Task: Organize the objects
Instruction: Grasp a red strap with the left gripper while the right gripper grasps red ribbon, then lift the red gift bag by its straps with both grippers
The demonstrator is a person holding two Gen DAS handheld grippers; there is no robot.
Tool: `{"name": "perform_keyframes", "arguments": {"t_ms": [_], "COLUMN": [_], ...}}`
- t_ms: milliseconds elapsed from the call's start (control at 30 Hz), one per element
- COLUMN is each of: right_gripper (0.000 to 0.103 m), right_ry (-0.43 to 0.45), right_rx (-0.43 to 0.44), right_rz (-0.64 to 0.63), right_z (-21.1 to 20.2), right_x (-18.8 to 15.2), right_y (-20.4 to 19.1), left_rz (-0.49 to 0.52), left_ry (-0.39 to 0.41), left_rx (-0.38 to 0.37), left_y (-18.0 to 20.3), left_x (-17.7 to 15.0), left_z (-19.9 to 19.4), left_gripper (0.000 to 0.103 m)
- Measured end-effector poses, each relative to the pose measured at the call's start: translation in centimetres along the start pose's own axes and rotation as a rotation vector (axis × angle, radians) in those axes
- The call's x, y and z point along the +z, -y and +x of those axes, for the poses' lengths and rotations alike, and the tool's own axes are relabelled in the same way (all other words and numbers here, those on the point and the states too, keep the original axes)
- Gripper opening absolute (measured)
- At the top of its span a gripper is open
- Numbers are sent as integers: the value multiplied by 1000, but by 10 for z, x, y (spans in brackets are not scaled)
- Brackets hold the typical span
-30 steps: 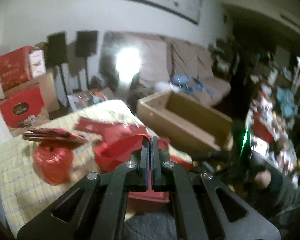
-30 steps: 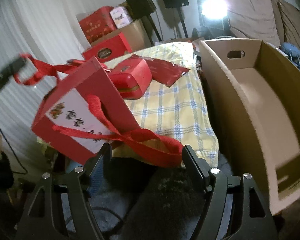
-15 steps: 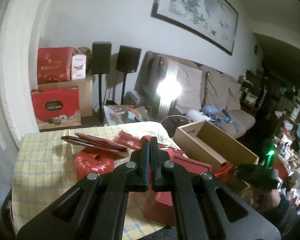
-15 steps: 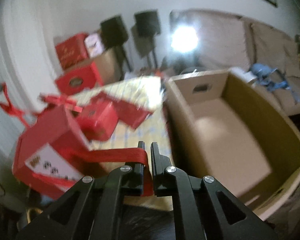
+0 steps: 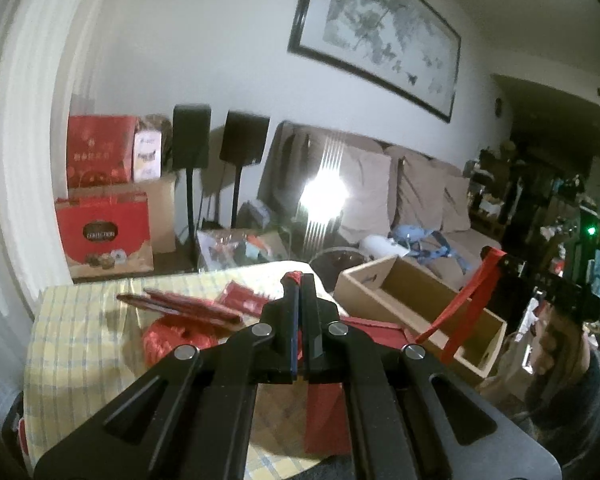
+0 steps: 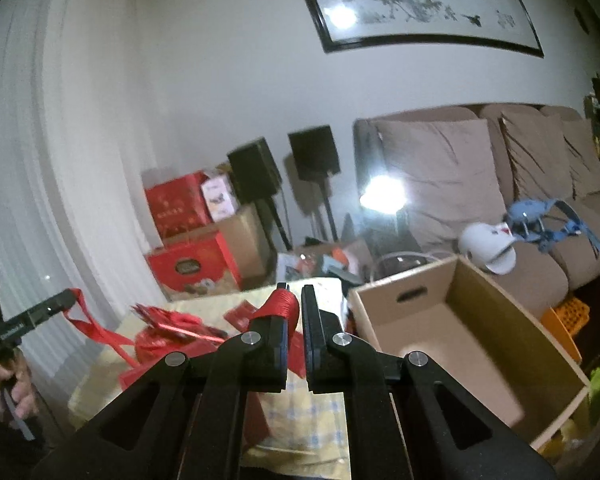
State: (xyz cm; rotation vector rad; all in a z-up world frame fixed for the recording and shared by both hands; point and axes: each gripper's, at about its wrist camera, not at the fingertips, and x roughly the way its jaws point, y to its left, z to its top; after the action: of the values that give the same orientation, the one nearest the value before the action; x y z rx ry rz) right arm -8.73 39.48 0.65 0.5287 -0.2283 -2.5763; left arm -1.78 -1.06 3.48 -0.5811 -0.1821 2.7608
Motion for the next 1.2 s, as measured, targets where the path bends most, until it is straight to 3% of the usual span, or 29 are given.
{"name": "perform_keyframes", "arguments": {"t_ms": [467, 667, 1033, 1200], "right_gripper": [4, 4, 4, 4], "right_ry": [-31, -64, -38, -58], "right_rx": [131, 192, 322, 327], "right_rz": [-55, -95, -116, -102], "right_z": [-11, -20, -24, -21], "right_x": [4, -4, -6, -13], "right_y": [-27, -34, -43, -34], "left_rz": [32, 21, 37, 76], "left_ry": [50, 50, 79, 72], "left_rx": [22, 78, 184, 209], "left_y": [4, 1, 11, 23], "left_x": [11, 11, 19, 23], "left_z": [-18, -25, -42, -42], "left_gripper": [1, 1, 1, 1]}}
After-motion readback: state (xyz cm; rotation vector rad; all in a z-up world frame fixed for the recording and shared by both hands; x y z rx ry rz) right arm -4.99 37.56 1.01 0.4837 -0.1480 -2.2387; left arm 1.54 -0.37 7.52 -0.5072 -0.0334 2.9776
